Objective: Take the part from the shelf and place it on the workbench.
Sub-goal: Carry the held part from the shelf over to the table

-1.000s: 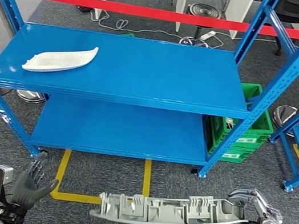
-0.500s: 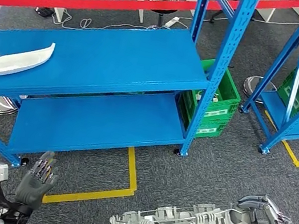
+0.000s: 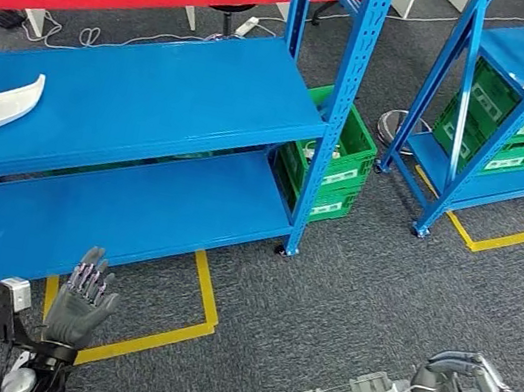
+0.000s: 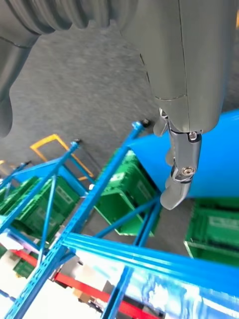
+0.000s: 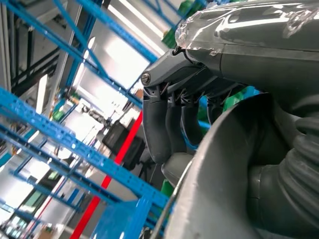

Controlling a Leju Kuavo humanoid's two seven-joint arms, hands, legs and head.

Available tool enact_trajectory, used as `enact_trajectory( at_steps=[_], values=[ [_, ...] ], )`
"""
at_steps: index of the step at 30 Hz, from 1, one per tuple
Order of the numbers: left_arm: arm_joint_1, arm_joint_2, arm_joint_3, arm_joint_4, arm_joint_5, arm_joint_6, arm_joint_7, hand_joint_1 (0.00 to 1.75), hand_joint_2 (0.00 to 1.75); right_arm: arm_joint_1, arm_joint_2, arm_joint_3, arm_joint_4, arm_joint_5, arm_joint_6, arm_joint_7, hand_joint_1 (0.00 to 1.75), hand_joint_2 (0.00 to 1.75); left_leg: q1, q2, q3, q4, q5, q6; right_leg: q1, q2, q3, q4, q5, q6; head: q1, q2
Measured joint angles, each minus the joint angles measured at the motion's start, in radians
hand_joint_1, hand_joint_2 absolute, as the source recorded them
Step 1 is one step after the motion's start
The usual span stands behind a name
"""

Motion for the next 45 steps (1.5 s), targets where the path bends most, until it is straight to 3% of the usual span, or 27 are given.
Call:
enact_trajectory(
  at_steps=[2, 3, 4, 5, 8, 10, 12, 14, 17, 18, 19, 20, 21, 23, 25, 27, 29, 31, 33, 34, 35, 37, 39, 40, 42, 43, 45],
  values=[
    [0.003, 0.003, -0.015, 0.0, 0.012, 0.011, 0.009, 0.0, 1.75, 0.012, 0.008, -0.014, -0.007, -0.009, -0.015, -0.001, 1.34, 1.75, -0.001, 0.022, -0.002, 0.001, 0.0, 0.003, -0.002, -0.03, -0.06, 0.134, -0.061, 0.008, 0.002, 0.0],
    [0.003, 0.004, -0.024, 0.0, 0.014, 0.017, 0.014, 0.0, 1.75, 0.019, 0.012, -0.021, -0.009, -0.015, -0.021, -0.002, 1.34, 1.75, -0.001, 0.034, -0.003, 0.002, 0.0, 0.003, -0.003, -0.035, -0.076, 0.175, -0.072, 0.011, 0.002, 0.0],
    [0.003, 0.004, -0.033, 0.0, 0.014, 0.022, 0.017, 0.0, 1.75, 0.026, 0.015, -0.027, -0.011, -0.019, -0.025, -0.004, 1.34, 1.75, -0.002, 0.045, -0.003, 0.003, 0.0, 0.003, -0.004, -0.039, -0.074, 0.179, -0.065, 0.013, 0.003, 0.0],
    [0.002, 0.005, -0.04, 0.0, 0.013, 0.026, 0.018, 0.0, 1.75, 0.031, 0.018, -0.032, -0.012, -0.021, -0.028, -0.005, 1.34, 1.75, -0.001, 0.057, -0.003, 0.004, -0.001, 0.001, -0.005, -0.044, -0.051, 0.14, -0.041, 0.014, 0.003, 0.0],
    [-0.002, 0.008, -0.057, 0.0, 0.011, 0.031, 0.019, 0.0, 1.75, 0.038, 0.025, -0.041, -0.021, -0.023, -0.031, -0.008, 1.34, 1.75, -0.005, 0.086, -0.002, 0.014, -0.008, -0.012, -0.003, -0.081, 0.061, -0.056, 0.032, 0.012, 0.003, 0.0],
    [-0.006, 0.011, -0.067, -0.001, 0.009, 0.034, 0.019, 0.0, 1.75, 0.042, 0.029, -0.047, -0.025, -0.024, -0.035, -0.009, 1.34, 1.75, -0.01, 0.099, -0.005, 0.02, -0.01, -0.023, 0.0, -0.083, 0.078, -0.094, 0.036, -0.001, 0.002, 0.0],
    [-0.01, 0.012, -0.077, -0.001, 0.008, 0.035, 0.019, 0.0, 1.75, 0.05, 0.033, -0.053, -0.028, -0.025, -0.039, -0.01, 1.34, 1.75, -0.01, 0.109, -0.006, 0.022, -0.011, -0.031, -0.002, -0.064, 0.071, -0.091, 0.04, -0.015, 0.001, 0.0],
    [-0.016, 0.014, -0.087, -0.001, 0.007, 0.038, 0.017, 0.0, 1.75, 0.056, 0.036, -0.059, -0.035, -0.026, -0.042, -0.011, 1.34, 1.75, -0.007, 0.083, -0.021, 0.058, -0.043, -0.04, -0.005, -0.048, 0.066, -0.091, 0.044, -0.028, 0.0, 0.0],
    [-0.02, 0.017, -0.103, 0.0, 0.004, 0.045, 0.013, 0.0, 1.75, 0.062, 0.042, -0.066, -0.041, -0.031, -0.045, -0.013, 1.34, 1.75, -0.005, 0.028, -0.107, 0.245, -0.141, -0.045, -0.006, -0.022, 0.056, -0.091, 0.051, -0.039, -0.001, 0.0],
    [-0.02, 0.019, -0.108, 0.0, 0.003, 0.047, 0.013, 0.0, 1.75, 0.065, 0.044, -0.068, -0.042, -0.032, -0.046, -0.014, 1.34, 1.75, -0.005, 0.022, -0.134, 0.298, -0.156, -0.044, -0.005, -0.011, 0.054, -0.091, 0.053, -0.04, -0.001, 0.0],
    [-0.021, 0.021, -0.113, 0.0, 0.001, 0.049, 0.012, 0.0, 1.75, 0.068, 0.046, -0.07, -0.042, -0.032, -0.048, -0.015, 1.34, 1.75, -0.005, 0.018, -0.144, 0.315, -0.15, -0.041, -0.004, 0.001, 0.052, -0.091, 0.054, -0.04, -0.001, 0.0],
    [-0.023, 0.022, -0.117, 0.0, 0.0, 0.051, 0.012, 0.0, 1.75, 0.07, 0.048, -0.072, -0.043, -0.033, -0.049, -0.016, 1.34, 1.75, -0.006, 0.015, -0.135, 0.295, -0.126, -0.038, -0.004, 0.013, 0.05, -0.091, 0.056, -0.039, -0.001, 0.0],
    [-0.025, 0.023, -0.122, 0.001, -0.001, 0.052, 0.011, 0.0, 1.75, 0.072, 0.049, -0.074, -0.044, -0.033, -0.049, -0.017, 1.34, 1.75, -0.006, 0.007, -0.108, 0.239, -0.089, -0.032, -0.004, 0.025, 0.05, -0.091, 0.058, -0.037, -0.001, 0.0],
    [-0.03, 0.024, -0.127, 0.001, -0.002, 0.053, 0.01, 0.0, 1.75, 0.073, 0.052, -0.078, -0.047, -0.033, -0.05, -0.019, 1.34, 1.75, -0.004, -0.04, -0.042, 0.101, -0.031, -0.021, -0.004, 0.048, 0.046, -0.089, 0.062, -0.03, 0.0, 0.0],
    [-0.033, 0.025, -0.132, 0.001, -0.003, 0.054, 0.009, 0.0, 1.75, 0.075, 0.055, -0.08, -0.049, -0.033, -0.052, -0.019, 1.34, 1.75, -0.004, -0.071, -0.013, 0.033, -0.018, -0.016, -0.008, 0.069, 0.036, -0.089, 0.069, -0.019, 0.0, 0.0],
    [-0.036, 0.025, -0.137, 0.001, -0.004, 0.054, 0.008, 0.0, 1.75, 0.08, 0.056, -0.083, -0.052, -0.033, -0.053, -0.019, 1.34, 1.75, -0.006, -0.054, -0.012, 0.025, -0.016, -0.011, -0.014, 0.089, 0.026, -0.094, 0.078, -0.005, 0.0, 0.0],
    [-0.039, 0.025, -0.141, 0.001, -0.004, 0.054, 0.007, 0.0, 1.75, 0.083, 0.057, -0.085, -0.055, -0.033, -0.054, -0.02, 1.34, 1.75, -0.004, -0.029, -0.011, 0.018, -0.008, 0.001, -0.012, 0.054, 0.006, -0.066, 0.062, 0.005, 0.004, 0.0],
    [-0.041, 0.027, -0.144, 0.002, -0.004, 0.055, 0.006, 0.0, 1.75, 0.081, 0.058, -0.086, -0.056, -0.032, -0.054, -0.022, 1.34, 1.75, -0.004, -0.003, -0.011, 0.015, -0.005, 0.008, -0.008, -0.01, -0.044, 0.039, 0.002, 0.011, 0.01, 0.0],
    [-0.041, 0.028, -0.147, 0.004, -0.003, 0.06, 0.006, 0.0, 1.75, 0.081, 0.06, -0.086, -0.056, -0.027, -0.053, -0.021, 1.34, 1.75, -0.005, 0.024, -0.011, 0.015, -0.006, 0.009, -0.008, -0.035, -0.098, 0.165, -0.053, 0.017, 0.011, 0.0],
    [-0.041, 0.029, -0.149, 0.005, -0.002, 0.063, 0.006, 0.0, 1.75, 0.082, 0.062, -0.086, -0.057, -0.023, -0.051, -0.02, 1.34, 1.75, -0.006, 0.038, -0.011, 0.016, -0.006, 0.009, -0.008, -0.038, -0.105, 0.189, -0.057, 0.019, 0.011, 0.0],
    [-0.042, 0.03, -0.151, 0.005, 0.001, 0.067, 0.006, 0.0, 1.75, 0.082, 0.062, -0.086, -0.057, -0.02, -0.049, -0.017, 1.34, 1.75, -0.006, 0.05, -0.01, 0.016, -0.007, 0.008, -0.008, -0.041, -0.091, 0.171, -0.043, 0.02, 0.011, 0.0],
    [-0.045, 0.031, -0.156, 0.005, 0.008, 0.073, 0.006, 0.0, 1.75, 0.082, 0.064, -0.088, -0.06, -0.014, -0.042, -0.013, 1.34, 1.75, -0.006, 0.072, -0.006, 0.016, -0.01, 0.003, -0.007, -0.062, -0.011, 0.039, 0.013, 0.018, 0.011, 0.0],
    [-0.048, 0.033, -0.159, 0.005, 0.013, 0.079, 0.005, 0.0, 1.75, 0.082, 0.066, -0.089, -0.064, -0.013, -0.035, -0.011, 1.34, 1.75, -0.012, 0.089, -0.002, 0.019, -0.015, -0.006, -0.004, -0.087, 0.058, -0.073, 0.044, 0.008, 0.009, 0.0],
    [-0.049, 0.035, -0.161, 0.005, 0.016, 0.081, 0.005, 0.0, 1.75, 0.081, 0.068, -0.09, -0.065, -0.014, -0.032, -0.01, 1.34, 1.75, -0.014, 0.096, -0.001, 0.02, -0.016, -0.011, -0.001, -0.091, 0.07, -0.094, 0.046, 0.002, 0.009, 0.0],
    [-0.052, 0.037, -0.163, 0.005, 0.02, 0.083, 0.004, 0.0, 1.75, 0.082, 0.07, -0.091, -0.068, -0.016, -0.024, -0.008, 1.34, 1.75, -0.015, 0.109, -0.001, 0.021, -0.017, -0.019, 0.001, -0.074, 0.066, -0.096, 0.048, -0.011, 0.008, 0.0],
    [-0.053, 0.038, -0.164, 0.005, 0.023, 0.084, 0.004, 0.0, 1.75, 0.082, 0.071, -0.092, -0.069, -0.017, -0.02, -0.007, 1.34, 1.75, -0.014, 0.105, -0.002, 0.024, -0.022, -0.025, 0.0, -0.066, 0.064, -0.097, 0.051, -0.016, 0.008, 0.0],
    [-0.054, 0.04, -0.165, 0.004, 0.026, 0.086, 0.003, 0.0, 1.75, 0.08, 0.073, -0.092, -0.071, -0.019, -0.013, -0.004, 1.34, 1.75, -0.011, 0.07, -0.024, 0.076, -0.061, -0.036, -0.005, -0.049, 0.061, -0.1, 0.056, -0.027, 0.006, 0.0]
  ],
)
